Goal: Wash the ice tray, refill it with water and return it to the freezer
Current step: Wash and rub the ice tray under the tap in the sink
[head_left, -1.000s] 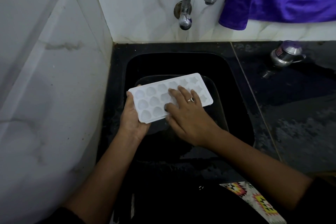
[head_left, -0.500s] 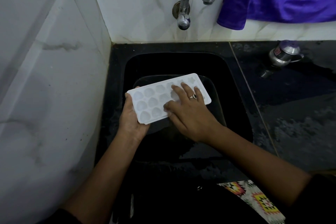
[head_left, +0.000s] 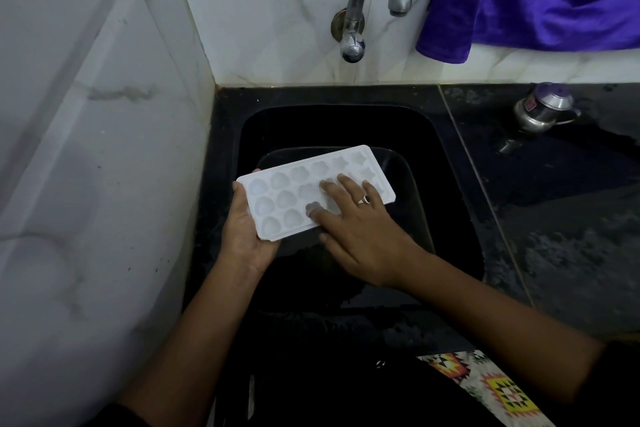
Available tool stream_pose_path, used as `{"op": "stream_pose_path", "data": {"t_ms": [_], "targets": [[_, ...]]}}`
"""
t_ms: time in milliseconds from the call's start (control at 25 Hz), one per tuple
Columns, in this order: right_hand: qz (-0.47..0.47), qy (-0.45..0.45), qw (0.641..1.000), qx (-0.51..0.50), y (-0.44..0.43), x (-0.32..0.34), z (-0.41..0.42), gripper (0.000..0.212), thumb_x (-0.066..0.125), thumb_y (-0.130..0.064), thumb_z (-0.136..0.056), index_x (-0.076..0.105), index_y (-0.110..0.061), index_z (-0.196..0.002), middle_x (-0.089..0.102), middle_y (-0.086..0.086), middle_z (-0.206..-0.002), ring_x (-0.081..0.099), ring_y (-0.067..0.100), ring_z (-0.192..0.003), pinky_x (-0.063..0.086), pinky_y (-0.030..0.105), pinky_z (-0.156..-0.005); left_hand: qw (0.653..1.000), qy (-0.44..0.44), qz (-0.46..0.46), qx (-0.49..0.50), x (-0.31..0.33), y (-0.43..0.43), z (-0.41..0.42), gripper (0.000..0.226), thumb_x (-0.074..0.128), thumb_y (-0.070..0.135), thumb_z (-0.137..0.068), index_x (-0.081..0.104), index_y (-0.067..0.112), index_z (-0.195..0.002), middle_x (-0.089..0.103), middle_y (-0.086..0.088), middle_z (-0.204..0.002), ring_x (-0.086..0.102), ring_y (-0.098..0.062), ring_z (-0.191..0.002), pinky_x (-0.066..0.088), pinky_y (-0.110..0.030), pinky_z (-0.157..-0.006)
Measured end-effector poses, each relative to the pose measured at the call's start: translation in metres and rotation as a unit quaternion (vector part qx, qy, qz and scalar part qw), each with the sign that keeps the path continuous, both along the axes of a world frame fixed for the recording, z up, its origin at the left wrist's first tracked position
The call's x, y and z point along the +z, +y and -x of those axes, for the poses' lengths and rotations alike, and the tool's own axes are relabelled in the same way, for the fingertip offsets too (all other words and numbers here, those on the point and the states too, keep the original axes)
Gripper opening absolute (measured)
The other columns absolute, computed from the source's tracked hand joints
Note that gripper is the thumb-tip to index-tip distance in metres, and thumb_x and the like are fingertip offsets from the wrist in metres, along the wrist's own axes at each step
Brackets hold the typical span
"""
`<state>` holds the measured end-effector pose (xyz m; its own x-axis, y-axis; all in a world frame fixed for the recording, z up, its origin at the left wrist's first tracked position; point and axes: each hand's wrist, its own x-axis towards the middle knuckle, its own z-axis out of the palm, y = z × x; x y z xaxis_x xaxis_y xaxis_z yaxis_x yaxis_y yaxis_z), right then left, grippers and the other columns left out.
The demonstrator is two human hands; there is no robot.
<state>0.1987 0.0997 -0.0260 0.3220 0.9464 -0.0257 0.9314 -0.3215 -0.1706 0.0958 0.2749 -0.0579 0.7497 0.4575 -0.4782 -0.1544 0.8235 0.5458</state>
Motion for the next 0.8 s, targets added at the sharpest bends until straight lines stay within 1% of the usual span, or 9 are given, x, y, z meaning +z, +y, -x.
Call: {"op": "stream_pose_path", "data": {"t_ms": [120,200,280,360,440,520,640,720,800], "targets": [[-0.016,0.021,0.999,-0.042,0.005,0.006,-0.003,0.041,0.028,-0.046,-0.107,0.059,-0.027,-0.127,0.026,0.016,-0.165,0.013,0.04,-0.157,0.012,0.065,-0.123,1.0,0.002,0.003,0.001,-0.002,-0.003,-0.002,0.061,0.038,0.059,-0.108,0.061,0.014,-0.142,0.068,-0.019,-0.139,0.068,-0.038,-0.124,0.048,-0.059,-0.111],[-0.017,0.057,0.997,-0.057,0.011,0.007,0.002,0.045,0.025,-0.048,-0.105,0.062,-0.024,-0.115,0.027,0.015,-0.165,0.013,0.038,-0.156,0.012,0.063,-0.124,1.0,0.002,0.007,0.008,-0.002,-0.006,-0.003,0.057,0.035,0.06,-0.108,0.067,0.019,-0.133,0.072,-0.017,-0.133,0.073,-0.035,-0.116,0.055,-0.056,-0.103],[-0.017,0.084,0.995,-0.053,0.011,0.007,0.002,0.048,0.025,-0.05,-0.104,0.066,-0.027,-0.116,0.033,0.013,-0.161,0.018,0.036,-0.154,0.013,0.062,-0.124,1.0,-0.001,0.013,0.007,-0.003,-0.003,-0.002,0.059,0.035,0.061,-0.108,0.065,0.018,-0.136,0.071,-0.018,-0.134,0.073,-0.036,-0.116,0.06,-0.055,-0.097],[-0.008,0.03,0.999,-0.039,0.013,0.01,-0.005,0.046,0.027,-0.049,-0.105,0.068,-0.029,-0.112,0.04,0.012,-0.153,0.028,0.036,-0.148,0.014,0.065,-0.122,1.0,-0.001,0.019,0.001,-0.007,-0.001,-0.002,0.064,0.034,0.062,-0.108,0.057,0.017,-0.148,0.067,-0.019,-0.141,0.068,-0.038,-0.125,0.058,-0.056,-0.1],[0.0,-0.06,0.998,-0.033,0.017,0.011,-0.005,0.042,0.03,-0.047,-0.105,0.067,-0.026,-0.105,0.041,0.014,-0.153,0.032,0.04,-0.145,0.015,0.068,-0.12,1.0,0.0,0.022,0.009,-0.005,-0.001,-0.004,0.061,0.034,0.061,-0.108,0.065,0.02,-0.141,0.069,-0.018,-0.138,0.07,-0.037,-0.122,0.059,-0.055,-0.098],[0.001,-0.067,0.997,-0.026,0.018,0.008,0.002,0.041,0.03,-0.047,-0.106,0.064,-0.027,-0.118,0.033,0.015,-0.161,0.024,0.043,-0.151,0.014,0.068,-0.121,0.999,-0.008,0.016,0.026,-0.002,0.002,-0.003,0.061,0.035,0.059,-0.108,0.079,0.019,-0.122,0.073,-0.017,-0.131,0.075,-0.034,-0.112,0.063,-0.052,-0.092],[0.002,0.027,0.999,-0.017,0.008,0.006,-0.005,0.046,0.029,-0.051,-0.107,0.051,-0.035,-0.144,0.022,0.012,-0.168,0.01,0.04,-0.157,0.008,0.064,-0.125,1.0,-0.006,0.01,0.024,0.0,0.008,0.001,0.062,0.038,0.06,-0.107,0.071,0.014,-0.133,0.069,-0.018,-0.138,0.07,-0.036,-0.122,0.055,-0.055,-0.103],[-0.003,0.034,0.999,-0.035,0.01,0.01,-0.01,0.045,0.028,-0.051,-0.106,0.059,-0.038,-0.137,0.022,0.012,-0.169,0.009,0.039,-0.158,0.006,0.064,-0.125,1.0,-0.003,0.003,0.016,-0.005,0.005,-0.001,0.06,0.039,0.06,-0.107,0.071,0.016,-0.133,0.068,-0.018,-0.139,0.068,-0.038,-0.125,0.048,-0.06,-0.111],[0.0,0.016,0.999,-0.045,0.015,0.01,-0.006,0.046,0.028,-0.05,-0.105,0.063,-0.034,-0.129,0.024,0.014,-0.168,0.01,0.041,-0.158,0.008,0.066,-0.124,1.0,-0.008,0.004,0.015,-0.007,0.004,-0.003,0.063,0.038,0.061,-0.107,0.06,0.016,-0.146,0.065,-0.018,-0.143,0.062,-0.039,-0.132,0.045,-0.061,-0.114]]}}
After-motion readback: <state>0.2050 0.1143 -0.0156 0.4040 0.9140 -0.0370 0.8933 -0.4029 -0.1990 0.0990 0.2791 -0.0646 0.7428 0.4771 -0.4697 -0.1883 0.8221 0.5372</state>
